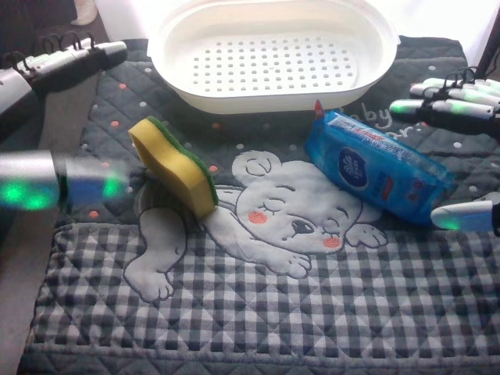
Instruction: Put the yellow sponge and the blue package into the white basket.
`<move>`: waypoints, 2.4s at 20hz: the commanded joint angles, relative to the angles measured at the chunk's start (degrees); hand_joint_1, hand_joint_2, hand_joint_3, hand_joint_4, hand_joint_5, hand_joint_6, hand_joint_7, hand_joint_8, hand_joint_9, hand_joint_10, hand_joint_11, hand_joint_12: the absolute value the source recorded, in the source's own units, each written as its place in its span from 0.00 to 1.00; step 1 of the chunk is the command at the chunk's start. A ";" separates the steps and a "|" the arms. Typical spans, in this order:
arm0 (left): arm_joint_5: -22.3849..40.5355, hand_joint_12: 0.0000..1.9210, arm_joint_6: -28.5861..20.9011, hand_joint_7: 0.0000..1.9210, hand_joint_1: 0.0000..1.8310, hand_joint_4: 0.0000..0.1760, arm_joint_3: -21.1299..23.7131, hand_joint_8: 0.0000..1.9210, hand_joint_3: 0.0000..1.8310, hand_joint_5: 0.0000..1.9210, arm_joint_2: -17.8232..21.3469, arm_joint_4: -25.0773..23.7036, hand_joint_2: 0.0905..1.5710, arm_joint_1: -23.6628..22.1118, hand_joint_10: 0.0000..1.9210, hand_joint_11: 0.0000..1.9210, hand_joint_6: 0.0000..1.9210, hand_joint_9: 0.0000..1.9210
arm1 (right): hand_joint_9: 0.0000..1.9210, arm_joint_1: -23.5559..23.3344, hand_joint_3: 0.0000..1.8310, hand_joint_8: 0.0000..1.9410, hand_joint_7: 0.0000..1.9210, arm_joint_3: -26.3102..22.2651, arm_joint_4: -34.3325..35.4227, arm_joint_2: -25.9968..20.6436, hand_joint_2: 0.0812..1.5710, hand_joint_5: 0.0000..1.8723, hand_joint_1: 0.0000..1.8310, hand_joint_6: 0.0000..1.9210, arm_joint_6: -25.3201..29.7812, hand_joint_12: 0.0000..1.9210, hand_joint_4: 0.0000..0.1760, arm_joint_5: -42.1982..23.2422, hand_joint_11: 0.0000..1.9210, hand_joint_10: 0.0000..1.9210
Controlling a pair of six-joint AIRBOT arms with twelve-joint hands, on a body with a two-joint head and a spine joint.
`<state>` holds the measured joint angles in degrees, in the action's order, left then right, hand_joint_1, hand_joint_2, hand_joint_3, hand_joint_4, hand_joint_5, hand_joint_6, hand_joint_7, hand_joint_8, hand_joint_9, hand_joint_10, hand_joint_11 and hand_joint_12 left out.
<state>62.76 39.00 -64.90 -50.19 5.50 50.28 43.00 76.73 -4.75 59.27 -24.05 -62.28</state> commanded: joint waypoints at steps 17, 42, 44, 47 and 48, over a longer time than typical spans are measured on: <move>-1.07 0.20 -0.48 0.07 0.50 0.33 -1.74 0.00 0.00 0.11 -0.22 -1.37 0.55 -1.90 0.00 0.00 0.00 0.05 | 0.00 -0.50 0.00 0.00 0.02 0.25 4.54 3.91 0.56 0.04 0.37 0.00 0.41 0.00 1.00 -9.79 0.00 0.00; -22.91 0.84 -3.81 0.46 0.68 0.00 -12.90 0.67 0.00 0.60 -13.19 -19.46 0.69 -18.14 0.56 0.17 0.29 0.33 | 0.51 -3.17 0.00 0.50 0.50 5.49 6.98 12.18 0.70 0.44 0.76 0.49 1.01 0.59 0.00 -5.83 0.46 0.61; -22.48 0.75 -3.81 0.48 0.68 0.00 -13.06 0.61 0.00 0.59 -13.51 -18.66 0.68 -17.69 0.49 0.21 0.32 0.37 | 0.55 -3.17 0.00 0.40 0.53 5.65 6.97 12.34 0.68 0.51 0.81 0.45 1.01 0.79 0.00 -5.74 0.41 0.50; -21.15 0.80 -3.81 0.46 0.68 0.00 -13.18 0.65 0.00 0.58 -13.52 -17.24 0.69 -17.28 0.50 0.23 0.33 0.38 | 0.58 -3.21 0.00 0.30 0.59 5.90 6.96 12.34 0.66 0.53 0.82 0.44 1.08 0.77 0.00 -5.73 0.41 0.45; -20.76 0.81 -3.81 0.48 0.68 0.00 -13.22 0.65 0.00 0.58 -13.51 -16.85 0.69 -17.21 0.52 0.26 0.31 0.39 | 0.58 -3.25 0.00 0.27 0.61 6.06 6.94 12.34 0.65 0.54 0.82 0.43 1.29 0.76 0.00 -5.73 0.42 0.44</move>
<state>37.21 34.92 -77.84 -63.48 -12.01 33.15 39.53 82.74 1.93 71.77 -21.91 -65.47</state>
